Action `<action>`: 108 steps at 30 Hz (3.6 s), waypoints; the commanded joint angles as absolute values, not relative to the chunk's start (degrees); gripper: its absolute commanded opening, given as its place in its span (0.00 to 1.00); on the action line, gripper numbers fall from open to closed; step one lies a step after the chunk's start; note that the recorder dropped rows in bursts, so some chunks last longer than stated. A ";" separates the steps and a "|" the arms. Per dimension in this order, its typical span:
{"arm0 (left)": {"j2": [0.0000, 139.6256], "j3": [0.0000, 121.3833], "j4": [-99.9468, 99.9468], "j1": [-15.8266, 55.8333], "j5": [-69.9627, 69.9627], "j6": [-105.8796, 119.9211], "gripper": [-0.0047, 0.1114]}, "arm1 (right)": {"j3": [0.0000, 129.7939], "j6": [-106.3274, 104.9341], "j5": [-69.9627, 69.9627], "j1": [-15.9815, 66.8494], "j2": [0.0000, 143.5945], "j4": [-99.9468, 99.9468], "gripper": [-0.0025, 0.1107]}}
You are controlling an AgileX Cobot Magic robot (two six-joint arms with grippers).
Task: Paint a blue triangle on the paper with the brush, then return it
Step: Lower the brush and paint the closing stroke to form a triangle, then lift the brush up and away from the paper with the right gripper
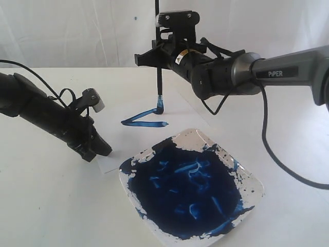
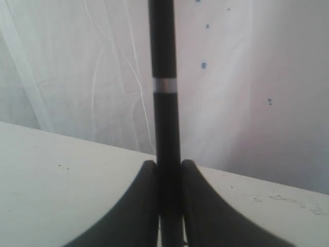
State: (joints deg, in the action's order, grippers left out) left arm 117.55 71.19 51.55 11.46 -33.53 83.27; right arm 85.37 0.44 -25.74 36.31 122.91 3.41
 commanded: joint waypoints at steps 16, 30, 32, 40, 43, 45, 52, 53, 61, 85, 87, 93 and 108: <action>117.44 70.76 51.42 11.55 -34.59 83.14 0.04 | 85.48 0.00 -15.72 35.97 118.60 3.01 0.02; 117.44 70.76 51.42 11.55 -34.73 83.14 0.04 | 85.48 0.00 -13.18 35.97 117.62 3.01 0.02; 117.44 70.76 51.42 11.55 -34.73 83.14 0.04 | 85.48 0.00 -12.93 35.97 117.37 3.01 0.02; 117.44 70.76 51.42 11.55 -34.73 83.14 0.04 | 85.48 0.00 -12.56 35.97 116.46 3.01 0.02; 117.44 70.76 51.42 11.55 -34.73 83.14 0.04 | 85.48 0.00 -12.93 35.97 115.47 3.01 0.02; 117.44 70.76 51.42 11.55 -34.73 83.14 0.04 | 85.48 0.00 -13.04 35.97 114.34 3.01 0.02; 117.11 70.76 51.42 11.55 -34.83 83.14 0.04 | 85.48 0.00 -10.85 35.97 107.95 3.01 0.02; 116.60 70.76 51.42 11.55 -34.83 83.02 0.04 | 85.48 0.00 -9.55 35.86 106.72 3.01 0.02; 107.20 70.76 48.40 10.35 -35.68 76.68 0.04 | 85.48 0.00 4.08 33.09 98.13 2.89 0.02; 72.53 54.13 49.83 0.10 -38.34 64.03 0.04 | 58.21 8.05 3.89 24.93 74.77 2.94 0.02; 69.75 51.67 50.92 0.10 -35.90 64.17 0.04 | 56.72 7.72 3.76 24.93 73.50 2.94 0.02; 60.73 49.29 52.76 0.10 -34.55 64.17 0.04 | 51.83 6.22 -0.63 24.93 71.40 2.78 0.02; 59.34 49.29 56.58 0.10 -35.68 64.17 0.04 | 52.37 61.86 -28.79 24.92 74.64 -34.12 0.02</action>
